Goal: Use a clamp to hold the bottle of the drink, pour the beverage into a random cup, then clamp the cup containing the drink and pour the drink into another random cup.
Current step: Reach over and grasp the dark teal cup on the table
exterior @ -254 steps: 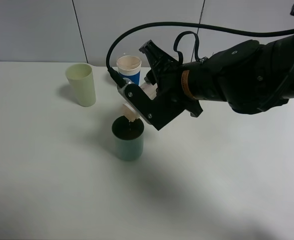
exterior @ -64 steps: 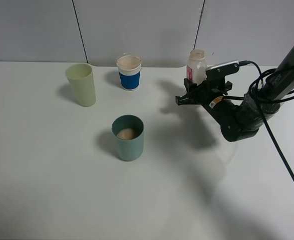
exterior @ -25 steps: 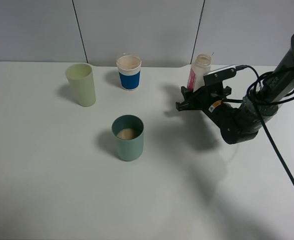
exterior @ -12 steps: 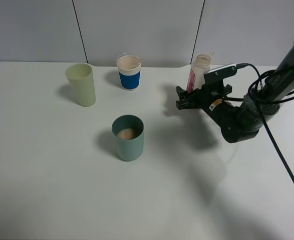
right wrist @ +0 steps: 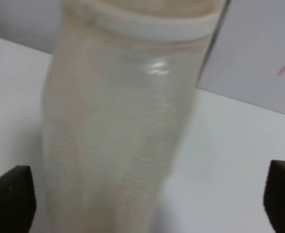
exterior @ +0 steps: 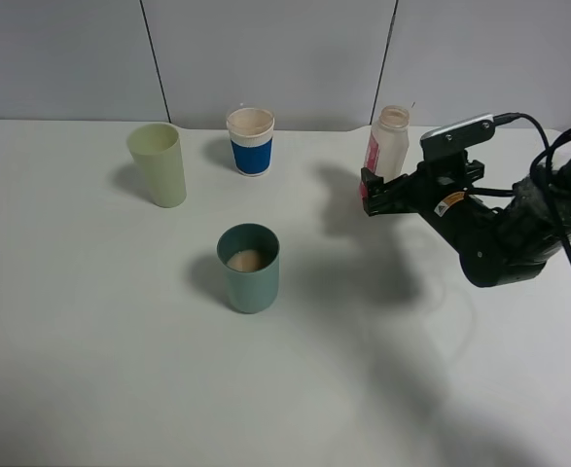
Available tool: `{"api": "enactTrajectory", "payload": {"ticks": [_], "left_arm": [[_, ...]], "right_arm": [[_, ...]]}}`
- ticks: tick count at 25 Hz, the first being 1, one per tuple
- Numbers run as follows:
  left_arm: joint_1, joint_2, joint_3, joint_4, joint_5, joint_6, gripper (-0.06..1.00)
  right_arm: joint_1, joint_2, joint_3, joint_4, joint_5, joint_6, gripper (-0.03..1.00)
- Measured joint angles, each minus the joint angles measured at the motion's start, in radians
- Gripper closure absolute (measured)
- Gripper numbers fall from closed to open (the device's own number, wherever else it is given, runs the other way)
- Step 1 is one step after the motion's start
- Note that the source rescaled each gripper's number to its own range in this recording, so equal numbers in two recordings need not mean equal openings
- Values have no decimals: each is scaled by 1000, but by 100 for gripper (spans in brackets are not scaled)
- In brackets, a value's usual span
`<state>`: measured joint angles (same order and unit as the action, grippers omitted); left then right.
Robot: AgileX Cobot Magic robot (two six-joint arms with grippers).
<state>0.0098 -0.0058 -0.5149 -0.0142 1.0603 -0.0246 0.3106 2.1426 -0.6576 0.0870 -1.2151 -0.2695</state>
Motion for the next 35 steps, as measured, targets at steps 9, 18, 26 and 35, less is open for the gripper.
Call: {"api": "enactTrajectory", "payload": {"ticks": [9,18,26,35], "left_arm": [[0,0,0,0,0,0,-6],[0,0,0,0,0,0,-6],[0,0,0,0,0,0,-6],[0,0,0,0,0,0,-6]], "right_arm": [[0,-124,111,70,2,-29,0],[0,-341,182,102,31,-51,-1],[0,-610,185,104,225,-80,-1],[0,-900,185,93,447,-122,-1]]}}
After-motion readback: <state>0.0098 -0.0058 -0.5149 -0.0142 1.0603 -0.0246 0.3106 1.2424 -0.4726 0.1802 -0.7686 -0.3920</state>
